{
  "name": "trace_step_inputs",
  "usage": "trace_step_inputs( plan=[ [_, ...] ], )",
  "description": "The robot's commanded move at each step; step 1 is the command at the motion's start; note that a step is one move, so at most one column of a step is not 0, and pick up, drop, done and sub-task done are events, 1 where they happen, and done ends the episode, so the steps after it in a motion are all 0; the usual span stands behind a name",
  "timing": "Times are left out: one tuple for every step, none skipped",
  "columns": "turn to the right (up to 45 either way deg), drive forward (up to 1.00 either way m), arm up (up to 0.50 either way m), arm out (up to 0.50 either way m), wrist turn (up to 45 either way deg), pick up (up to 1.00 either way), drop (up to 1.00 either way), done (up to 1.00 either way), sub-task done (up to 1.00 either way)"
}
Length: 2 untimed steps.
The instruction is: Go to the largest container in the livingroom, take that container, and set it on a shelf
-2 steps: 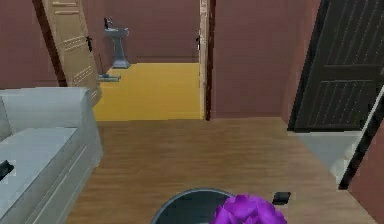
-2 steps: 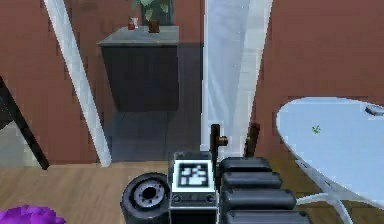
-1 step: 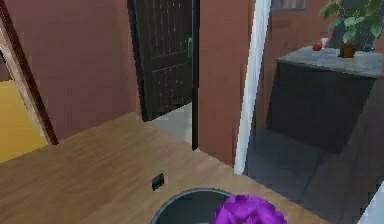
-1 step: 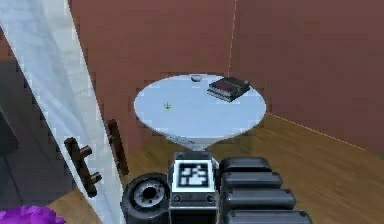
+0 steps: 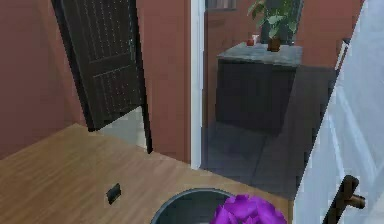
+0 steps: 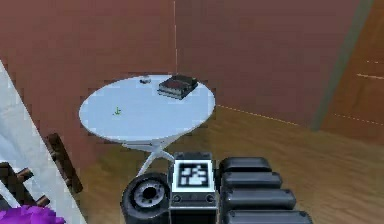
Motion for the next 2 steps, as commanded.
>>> trace_step_inputs(
  plan=[
    [0.0, 0.50, 0.00, 0.00, 0.0, 0.00, 0.00, 0.00, 0.00],
    [-18.0, 0.00, 0.00, 0.00, 0.0, 0.00, 0.00, 0.00, 0.00]
  ],
)
